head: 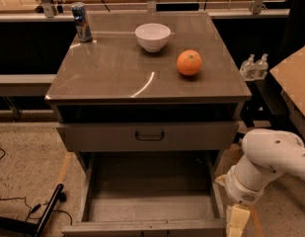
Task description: Close middle drawer
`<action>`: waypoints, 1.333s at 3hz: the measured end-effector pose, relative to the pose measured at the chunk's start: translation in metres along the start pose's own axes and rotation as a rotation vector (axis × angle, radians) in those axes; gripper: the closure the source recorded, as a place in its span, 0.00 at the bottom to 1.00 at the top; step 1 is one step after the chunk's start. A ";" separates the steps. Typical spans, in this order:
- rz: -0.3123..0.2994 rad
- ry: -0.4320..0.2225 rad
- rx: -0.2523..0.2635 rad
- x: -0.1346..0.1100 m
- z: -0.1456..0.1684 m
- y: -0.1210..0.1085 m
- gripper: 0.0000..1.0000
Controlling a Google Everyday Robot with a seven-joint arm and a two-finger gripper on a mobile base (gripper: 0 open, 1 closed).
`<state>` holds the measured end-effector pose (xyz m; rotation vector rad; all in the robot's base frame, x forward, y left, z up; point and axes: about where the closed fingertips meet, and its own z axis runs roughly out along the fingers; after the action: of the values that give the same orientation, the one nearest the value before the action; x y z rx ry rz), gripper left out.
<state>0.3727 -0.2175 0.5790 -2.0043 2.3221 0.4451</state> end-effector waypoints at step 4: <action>-0.035 -0.051 -0.184 -0.003 0.071 0.028 0.62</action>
Offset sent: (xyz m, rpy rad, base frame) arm -0.0409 0.0308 -0.0880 0.0669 0.2284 0.0994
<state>0.3346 -0.1940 0.5173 -2.0795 2.2881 0.7237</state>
